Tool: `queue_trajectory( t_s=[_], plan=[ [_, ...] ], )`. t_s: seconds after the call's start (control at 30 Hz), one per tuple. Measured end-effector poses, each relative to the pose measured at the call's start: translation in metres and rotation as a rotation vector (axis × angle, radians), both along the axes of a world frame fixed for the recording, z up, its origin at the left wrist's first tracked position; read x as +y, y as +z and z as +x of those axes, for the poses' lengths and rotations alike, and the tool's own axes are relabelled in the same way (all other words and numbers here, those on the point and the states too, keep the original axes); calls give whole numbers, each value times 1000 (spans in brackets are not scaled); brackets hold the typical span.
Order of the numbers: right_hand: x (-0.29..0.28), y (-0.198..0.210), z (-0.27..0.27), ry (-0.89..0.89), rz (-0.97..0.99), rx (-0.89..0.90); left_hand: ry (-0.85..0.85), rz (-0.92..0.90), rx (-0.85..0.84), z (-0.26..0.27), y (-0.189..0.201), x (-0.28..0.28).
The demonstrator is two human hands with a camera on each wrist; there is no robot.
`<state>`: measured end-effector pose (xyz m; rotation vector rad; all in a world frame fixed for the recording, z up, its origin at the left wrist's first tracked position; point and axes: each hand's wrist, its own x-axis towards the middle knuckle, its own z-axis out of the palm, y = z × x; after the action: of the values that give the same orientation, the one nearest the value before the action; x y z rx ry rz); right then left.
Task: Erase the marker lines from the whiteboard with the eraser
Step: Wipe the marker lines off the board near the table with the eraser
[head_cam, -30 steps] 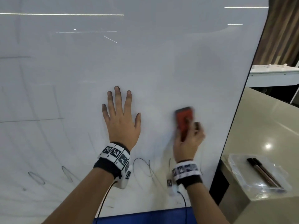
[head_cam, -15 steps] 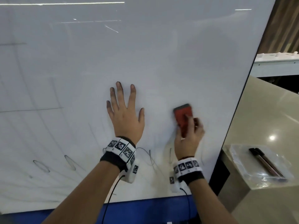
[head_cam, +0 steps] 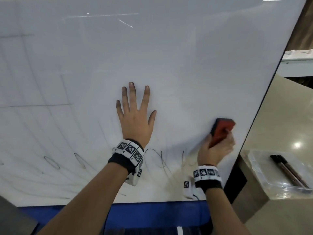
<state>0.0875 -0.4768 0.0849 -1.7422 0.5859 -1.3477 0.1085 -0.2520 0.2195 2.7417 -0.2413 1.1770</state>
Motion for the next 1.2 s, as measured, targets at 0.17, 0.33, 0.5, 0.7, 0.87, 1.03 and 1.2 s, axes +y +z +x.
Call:
queue_trajectory(
  t_s=[0.17,0.33,0.5,0.7,0.87,1.03,1.2],
  plan=[
    [32,-55,-19,263,-579,216,5,17,-10,3,-5,1],
    [-49,-39,-23,75,28,41,4,36,-18,5,-9,4],
    [-1,-56,-20,143,-79,169,-8,2,-9,5,-13,-2],
    [-6,-61,-25,179,-338,240,-21,87,-43,4,-20,9],
    [-61,-29,10,-31,426,-59,-60,159,-77,5,-24,15],
    [44,-3,27,-35,89,19,-96,231,-96,4,-24,30],
    [139,-46,-4,400,-938,164,-231,304,4,-20,-16,72]
  ],
)
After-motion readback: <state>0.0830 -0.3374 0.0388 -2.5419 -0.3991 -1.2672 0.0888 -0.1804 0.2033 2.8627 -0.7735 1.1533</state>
